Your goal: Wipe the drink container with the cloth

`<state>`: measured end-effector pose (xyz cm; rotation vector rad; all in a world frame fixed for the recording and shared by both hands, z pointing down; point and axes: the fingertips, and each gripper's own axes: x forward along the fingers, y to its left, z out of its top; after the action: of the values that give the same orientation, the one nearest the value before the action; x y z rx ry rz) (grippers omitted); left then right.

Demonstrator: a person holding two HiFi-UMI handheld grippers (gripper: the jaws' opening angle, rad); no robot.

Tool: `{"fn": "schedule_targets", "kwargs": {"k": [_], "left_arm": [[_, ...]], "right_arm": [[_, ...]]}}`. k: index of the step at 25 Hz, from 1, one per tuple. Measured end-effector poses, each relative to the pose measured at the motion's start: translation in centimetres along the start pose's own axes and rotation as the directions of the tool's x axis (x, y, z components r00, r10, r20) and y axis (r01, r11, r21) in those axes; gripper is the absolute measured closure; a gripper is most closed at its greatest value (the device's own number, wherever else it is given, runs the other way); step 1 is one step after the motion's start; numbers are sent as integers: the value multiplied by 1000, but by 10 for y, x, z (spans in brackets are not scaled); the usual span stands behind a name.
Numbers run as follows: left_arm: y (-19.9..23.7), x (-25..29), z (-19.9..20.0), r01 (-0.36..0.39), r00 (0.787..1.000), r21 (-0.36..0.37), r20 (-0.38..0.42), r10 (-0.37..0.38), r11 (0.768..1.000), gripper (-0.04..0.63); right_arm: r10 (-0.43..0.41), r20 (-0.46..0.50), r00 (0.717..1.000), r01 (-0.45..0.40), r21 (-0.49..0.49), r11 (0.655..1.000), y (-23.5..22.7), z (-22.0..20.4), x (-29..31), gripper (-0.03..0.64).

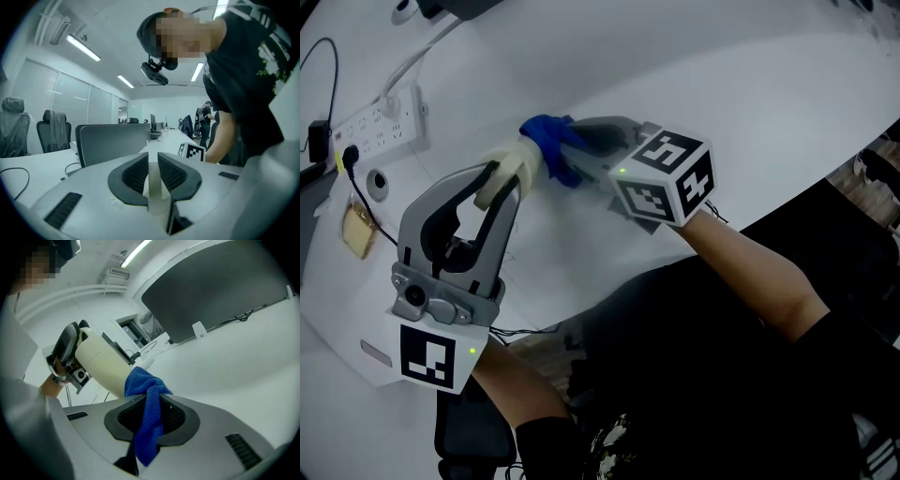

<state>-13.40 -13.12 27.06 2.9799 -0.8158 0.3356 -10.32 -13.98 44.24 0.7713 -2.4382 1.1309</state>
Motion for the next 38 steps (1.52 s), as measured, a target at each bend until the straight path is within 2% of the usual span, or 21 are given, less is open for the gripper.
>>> {"fn": "schedule_targets", "kwargs": {"k": [4, 8, 10, 11, 12, 13, 15, 16, 17, 20, 23, 25, 28, 30, 32, 34, 35, 38], "left_arm": [[2, 1, -2, -50, 999, -19, 11, 50, 999, 534], [3, 1, -8, -52, 998, -66, -50, 49, 996, 414], [7, -2, -3, -114, 993, -85, -43, 110, 990, 369], [12, -5, 1, -180, 984, -97, -33, 178, 979, 355], [17, -9, 5, -265, 964, -113, -21, 264, 958, 353], [22, -13, 10, -358, 933, -133, -14, 359, 924, 353], [25, -20, 14, -520, 851, -171, -22, 525, 837, 353], [23, -22, 14, -575, 815, -179, -35, 579, 799, 353], [20, -21, 12, -611, 789, -180, -50, 613, 771, 353], [15, -14, 5, -660, 748, -183, -79, 658, 728, 353], [18, -14, 2, -694, 718, -168, -84, 691, 700, 362], [19, -16, 0, -704, 708, -155, -78, 701, 693, 445], [19, -15, 0, -699, 712, -161, -67, 699, 697, 464], [22, -15, 3, -693, 717, -177, -60, 695, 699, 467], [24, -15, 5, -687, 721, -186, -52, 691, 703, 471], [24, -16, 5, -680, 727, -187, -43, 686, 709, 472], [23, -16, 4, -676, 731, -186, -40, 682, 713, 472], [20, -15, 3, -659, 747, -179, -36, 664, 731, 476]], "right_arm": [[-5, 8, 1000, 5, -9, 1000, 0, -1, -1, 551], [1, 1, 1000, -1, -18, 1000, 0, 2, 1, 551], [1, 5, 1000, -1, -12, 1000, -1, 2, 1, 551], [-1, 7, 1000, 1, -12, 1000, -2, 1, 1, 551], [-5, 9, 1000, 5, -14, 1000, -1, 1, 1, 551], [-9, 12, 1000, 9, -18, 1000, -1, 1, 1, 551], [-20, 22, 1000, 21, -24, 999, 0, 3, -1, 551], [-27, 29, 999, 28, -25, 999, 1, 4, -2, 551], [-37, 41, 998, 38, -24, 999, 2, 6, -4, 551], [-78, 116, 990, 83, -44, 996, 3, 16, -17, 551], [-88, 247, 965, 129, -156, 979, 16, 43, -34, 551], [-35, 345, 938, 106, -190, 976, 30, 64, -46, 551], [80, 442, 893, 10, -198, 980, 51, 94, -61, 551], [161, 458, 874, -63, -222, 973, 64, 109, -64, 551], [223, 437, 871, -130, -233, 964, 71, 111, -57, 551], [221, 397, 891, -154, -193, 969, 62, 99, -44, 552], [195, 366, 910, -144, -164, 976, 53, 90, -35, 552], [64, 178, 982, -47, -95, 994, 16, 44, -6, 552]]}}
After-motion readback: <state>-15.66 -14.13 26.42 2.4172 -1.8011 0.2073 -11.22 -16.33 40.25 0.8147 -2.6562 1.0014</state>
